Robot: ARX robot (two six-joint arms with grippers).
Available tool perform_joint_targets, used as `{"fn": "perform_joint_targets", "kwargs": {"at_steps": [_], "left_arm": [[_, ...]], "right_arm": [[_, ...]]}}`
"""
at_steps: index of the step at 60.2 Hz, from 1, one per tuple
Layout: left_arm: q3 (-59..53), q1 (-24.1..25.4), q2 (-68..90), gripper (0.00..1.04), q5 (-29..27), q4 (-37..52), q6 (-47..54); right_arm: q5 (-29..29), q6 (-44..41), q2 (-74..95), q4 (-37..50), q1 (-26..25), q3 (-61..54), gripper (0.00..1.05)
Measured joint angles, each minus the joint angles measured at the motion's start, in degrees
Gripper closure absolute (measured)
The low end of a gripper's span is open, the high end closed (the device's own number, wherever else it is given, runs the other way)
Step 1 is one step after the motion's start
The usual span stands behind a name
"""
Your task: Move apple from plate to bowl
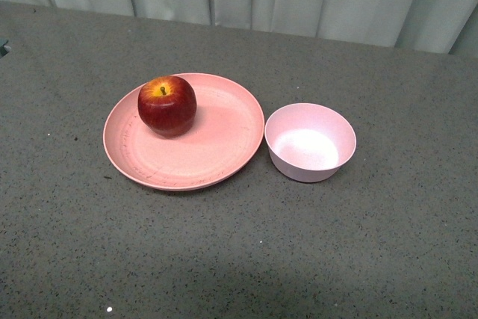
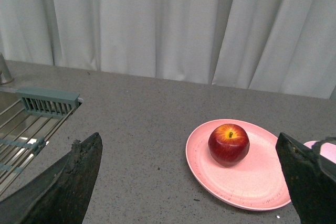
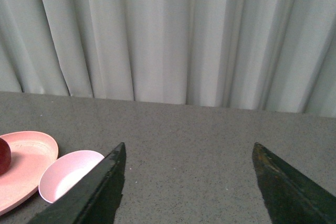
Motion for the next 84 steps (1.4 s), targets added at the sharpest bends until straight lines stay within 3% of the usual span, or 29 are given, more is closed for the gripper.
{"fn": "perform_joint_targets", "kwargs": {"at_steps": [5, 10, 16, 19, 30, 39, 59, 78, 84], "left_arm": [[0.0, 0.0, 0.0, 0.07, 0.0, 0.0, 0.0], [0.0, 0.0, 0.0, 0.07, -0.1, 0.0, 0.0], [1.1, -4.3, 6.7, 0.07, -16.2, -0.7, -1.9], [1.4, -3.9, 12.8, 0.07, -18.4, 3.3, -2.8], [10.2, -1.6, 46.1, 0.07, -11.4, 26.9, -3.9], [18.7, -2.9, 66.4, 0.07, -8.8, 34.7, -3.7], [42.0, -8.8, 98.4, 0.07, -2.8, 27.0, -2.9], [49.5, -10.8, 108.3, 0.07, -2.1, 24.0, -2.9], [50.7, -11.7, 109.6, 0.07, 0.5, 23.2, -3.1]], "right_arm": [[0.0, 0.0, 0.0, 0.0, 0.0, 0.0, 0.09], [0.0, 0.0, 0.0, 0.0, 0.0, 0.0, 0.10], [0.0, 0.0, 0.0, 0.0, 0.0, 0.0, 0.09], [0.0, 0.0, 0.0, 0.0, 0.0, 0.0, 0.09], [0.0, 0.0, 0.0, 0.0, 0.0, 0.0, 0.09], [0.0, 0.0, 0.0, 0.0, 0.0, 0.0, 0.09], [0.0, 0.0, 0.0, 0.0, 0.0, 0.0, 0.09], [0.0, 0.0, 0.0, 0.0, 0.0, 0.0, 0.09], [0.0, 0.0, 0.0, 0.0, 0.0, 0.0, 0.09]]}}
